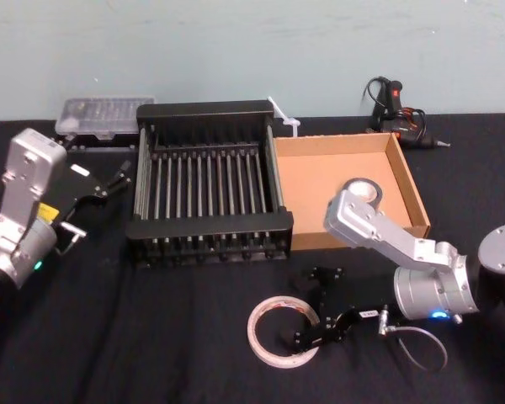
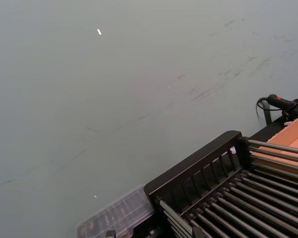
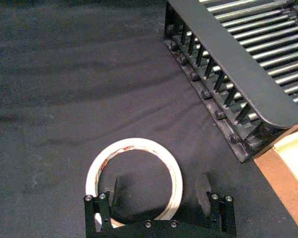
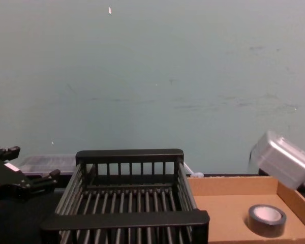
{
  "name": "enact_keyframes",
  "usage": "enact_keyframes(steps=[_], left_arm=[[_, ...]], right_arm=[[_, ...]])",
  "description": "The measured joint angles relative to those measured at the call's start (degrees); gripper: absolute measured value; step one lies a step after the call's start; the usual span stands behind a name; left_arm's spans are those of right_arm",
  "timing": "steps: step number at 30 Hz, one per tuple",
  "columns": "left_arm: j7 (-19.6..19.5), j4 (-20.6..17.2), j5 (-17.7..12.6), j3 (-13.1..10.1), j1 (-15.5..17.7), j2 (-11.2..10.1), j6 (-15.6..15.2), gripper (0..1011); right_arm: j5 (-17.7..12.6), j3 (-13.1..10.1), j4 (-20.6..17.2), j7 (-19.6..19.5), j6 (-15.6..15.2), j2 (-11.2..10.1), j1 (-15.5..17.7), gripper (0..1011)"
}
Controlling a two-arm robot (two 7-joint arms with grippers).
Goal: Pick up the white tape and place it into the black box , Pick up the silver tape and place it into the brown box.
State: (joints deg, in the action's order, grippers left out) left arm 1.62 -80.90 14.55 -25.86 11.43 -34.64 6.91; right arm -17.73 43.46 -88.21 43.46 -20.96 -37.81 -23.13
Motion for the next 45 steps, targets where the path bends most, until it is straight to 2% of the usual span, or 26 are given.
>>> enact_keyframes(steps=[17,45], left_arm=[[0.00,0.00,0.00,0.00,0.00,0.00,0.00,1001],[0.00,0.00,0.00,0.00,0.00,0.00,0.00,1001]], right_arm=[[0.40,1.09,1.66,-0.02,-0.84,0.94,-0.83,1000],[0.14,1.39,2.36,-0.08,-0.91,1.31,-1.01,1000]])
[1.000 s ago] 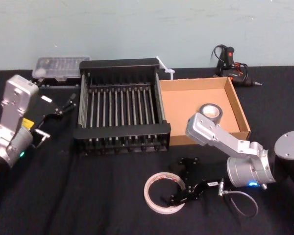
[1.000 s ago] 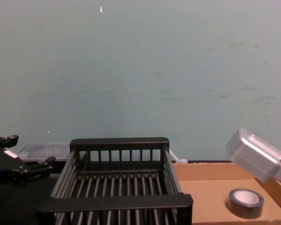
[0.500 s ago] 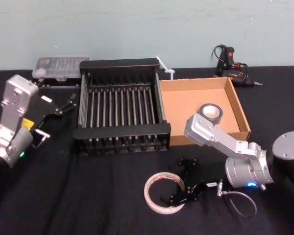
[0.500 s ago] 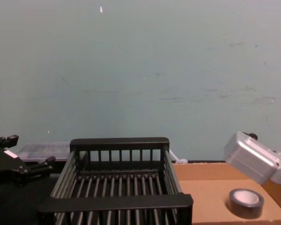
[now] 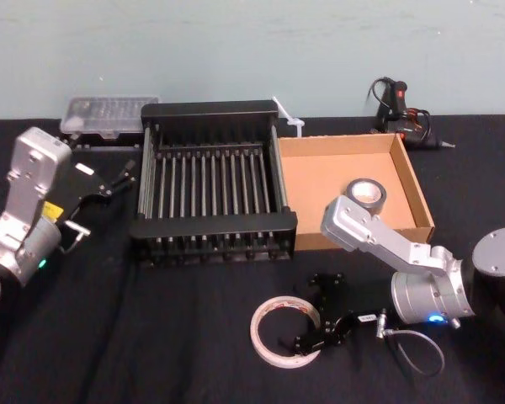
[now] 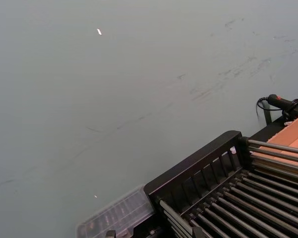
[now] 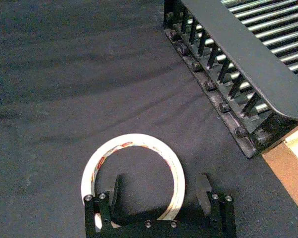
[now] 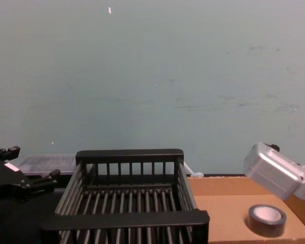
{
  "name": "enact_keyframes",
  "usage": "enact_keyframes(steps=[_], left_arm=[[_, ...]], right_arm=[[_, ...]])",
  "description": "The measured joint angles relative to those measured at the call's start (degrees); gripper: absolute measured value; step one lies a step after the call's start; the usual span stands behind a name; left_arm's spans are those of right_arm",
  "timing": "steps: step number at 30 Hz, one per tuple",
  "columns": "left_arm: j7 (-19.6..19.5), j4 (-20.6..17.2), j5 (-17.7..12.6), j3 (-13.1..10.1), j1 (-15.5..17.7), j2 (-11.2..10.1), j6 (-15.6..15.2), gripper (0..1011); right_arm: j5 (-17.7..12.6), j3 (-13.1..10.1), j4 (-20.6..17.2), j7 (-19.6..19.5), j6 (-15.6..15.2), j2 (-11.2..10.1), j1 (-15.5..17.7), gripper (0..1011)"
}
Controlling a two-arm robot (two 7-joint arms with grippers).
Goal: Pick up the white tape and place it into the black box , Pick up the silver tape and place it into the brown box.
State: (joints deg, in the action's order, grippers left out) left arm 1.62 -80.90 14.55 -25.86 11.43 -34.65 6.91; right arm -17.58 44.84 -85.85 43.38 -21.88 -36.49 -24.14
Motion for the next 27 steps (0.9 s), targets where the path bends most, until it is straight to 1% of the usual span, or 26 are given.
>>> enact_keyframes(steps=[8,11,15,17,19,20,22,23,24,25,27], left_arm=[[0.00,0.00,0.00,0.00,0.00,0.00,0.00,1001],[0.00,0.00,0.00,0.00,0.00,0.00,0.00,1001],[0.00,0.00,0.00,0.00,0.00,0.00,0.00,1001],[0.00,0.00,0.00,0.00,0.00,0.00,0.00,1001],[0.00,0.00,0.00,0.00,0.00,0.00,0.00,1001],[0.00,0.00,0.00,0.00,0.00,0.00,0.00,1001],[0.00,0.00,0.00,0.00,0.00,0.00,0.00,1001],[0.00,0.00,0.00,0.00,0.00,0.00,0.00,1001],[0.00,0.00,0.00,0.00,0.00,0.00,0.00,1001],[0.00,0.00,0.00,0.00,0.00,0.00,0.00,1001],[0.00,0.00,0.00,0.00,0.00,0.00,0.00,1001]], right_arm=[[0.00,-0.03,-0.02,0.00,0.02,0.00,0.02,1000],[0.00,-0.03,-0.04,0.00,0.02,0.00,0.02,977],[0.00,-0.03,-0.04,-0.01,0.02,0.00,0.02,881],[0.00,-0.04,-0.04,-0.01,0.03,0.00,0.02,816],[0.00,-0.04,-0.04,-0.02,0.03,0.00,0.02,787],[0.00,-0.04,-0.04,-0.02,0.03,0.00,0.02,733],[0.00,-0.04,-0.04,-0.04,0.03,0.00,0.02,668],[0.00,-0.04,-0.04,-0.04,0.03,0.00,0.02,668],[0.00,-0.04,-0.04,-0.04,0.03,0.00,0.02,607],[0.01,-0.04,-0.04,-0.04,0.03,0.00,0.02,593],[0.01,-0.03,-0.04,-0.05,0.03,0.00,0.02,507]])
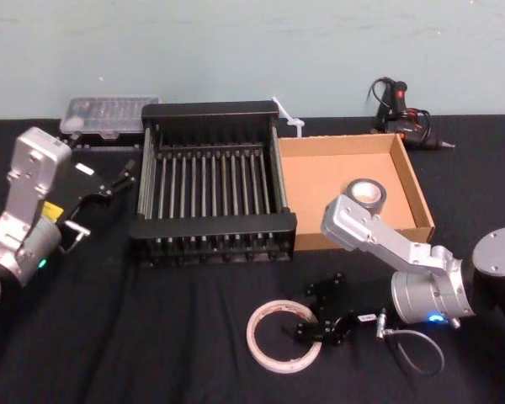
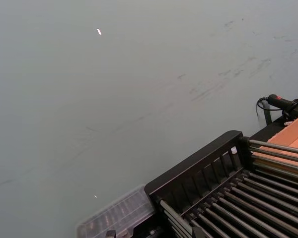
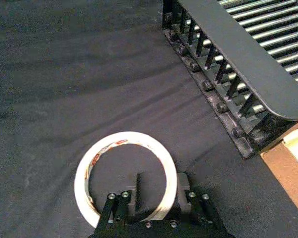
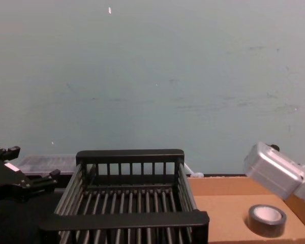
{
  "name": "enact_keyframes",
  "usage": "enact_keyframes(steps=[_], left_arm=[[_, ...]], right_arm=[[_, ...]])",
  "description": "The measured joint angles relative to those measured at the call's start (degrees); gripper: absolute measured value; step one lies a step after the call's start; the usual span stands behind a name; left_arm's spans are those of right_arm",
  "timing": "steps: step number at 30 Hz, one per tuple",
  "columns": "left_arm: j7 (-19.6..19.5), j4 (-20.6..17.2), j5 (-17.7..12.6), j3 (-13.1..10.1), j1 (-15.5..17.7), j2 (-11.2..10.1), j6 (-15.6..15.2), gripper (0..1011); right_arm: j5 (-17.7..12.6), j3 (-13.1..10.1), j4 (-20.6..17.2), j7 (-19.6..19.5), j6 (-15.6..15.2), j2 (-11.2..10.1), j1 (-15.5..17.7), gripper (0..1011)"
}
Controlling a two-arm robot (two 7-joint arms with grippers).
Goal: Pick up the white tape and place it into the black box , Pick up the silver tape and place it into the brown box.
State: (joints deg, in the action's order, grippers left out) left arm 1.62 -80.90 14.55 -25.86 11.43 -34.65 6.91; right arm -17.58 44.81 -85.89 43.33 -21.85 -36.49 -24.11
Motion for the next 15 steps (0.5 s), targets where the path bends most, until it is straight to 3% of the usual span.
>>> enact_keyframes(steps=[12,15], left_arm=[[0.00,0.00,0.00,0.00,0.00,0.00,0.00,1001],[0.00,0.00,0.00,0.00,0.00,0.00,0.00,1001]], right_arm=[[0.00,0.01,0.00,0.04,-0.01,0.00,0.00,127],[0.00,0.01,0.00,0.05,-0.01,0.00,0.00,96]])
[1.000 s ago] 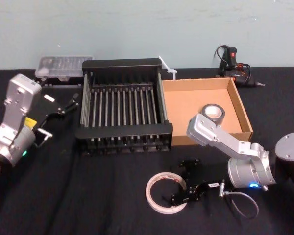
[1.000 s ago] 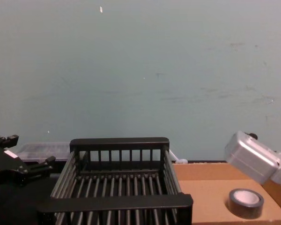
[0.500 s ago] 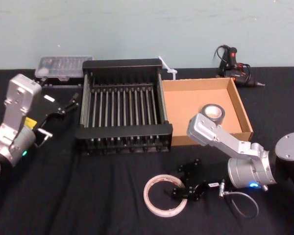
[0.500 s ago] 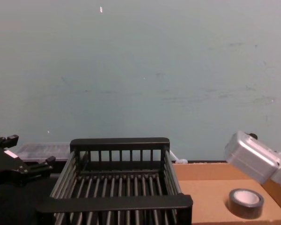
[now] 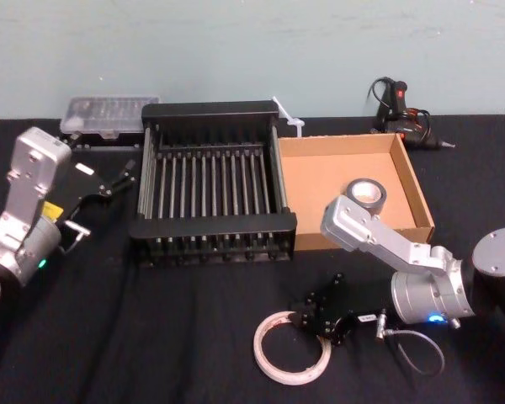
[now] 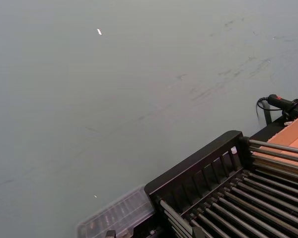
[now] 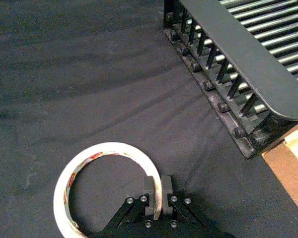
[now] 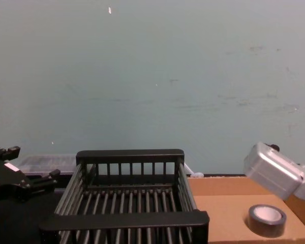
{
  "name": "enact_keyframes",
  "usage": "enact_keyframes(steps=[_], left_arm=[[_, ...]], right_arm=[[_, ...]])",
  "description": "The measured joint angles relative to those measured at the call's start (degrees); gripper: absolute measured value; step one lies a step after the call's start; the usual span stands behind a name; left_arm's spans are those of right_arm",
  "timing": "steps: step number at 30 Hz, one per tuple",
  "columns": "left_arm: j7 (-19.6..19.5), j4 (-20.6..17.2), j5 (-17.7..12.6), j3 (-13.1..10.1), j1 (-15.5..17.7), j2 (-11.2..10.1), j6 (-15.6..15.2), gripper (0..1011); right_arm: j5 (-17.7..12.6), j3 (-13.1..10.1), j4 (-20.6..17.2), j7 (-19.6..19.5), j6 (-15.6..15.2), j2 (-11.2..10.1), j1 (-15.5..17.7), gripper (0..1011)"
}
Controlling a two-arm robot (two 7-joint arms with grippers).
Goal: Pick up the white tape and place it into the black box , Pick up the silver tape and place it into the brown box.
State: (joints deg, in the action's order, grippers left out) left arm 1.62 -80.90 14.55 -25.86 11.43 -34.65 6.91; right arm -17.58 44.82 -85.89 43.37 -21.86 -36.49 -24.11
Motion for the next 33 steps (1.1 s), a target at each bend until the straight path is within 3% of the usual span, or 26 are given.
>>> enact_keyframes(steps=[22,33], left_arm=[[0.00,0.00,0.00,0.00,0.00,0.00,0.00,1001],[0.00,0.00,0.00,0.00,0.00,0.00,0.00,1001]], right_arm=[[-0.01,-0.03,-0.03,-0.01,0.05,-0.03,0.04,96],[-2.30,-2.53,-1.89,-1.07,0.16,-1.75,1.47,96]])
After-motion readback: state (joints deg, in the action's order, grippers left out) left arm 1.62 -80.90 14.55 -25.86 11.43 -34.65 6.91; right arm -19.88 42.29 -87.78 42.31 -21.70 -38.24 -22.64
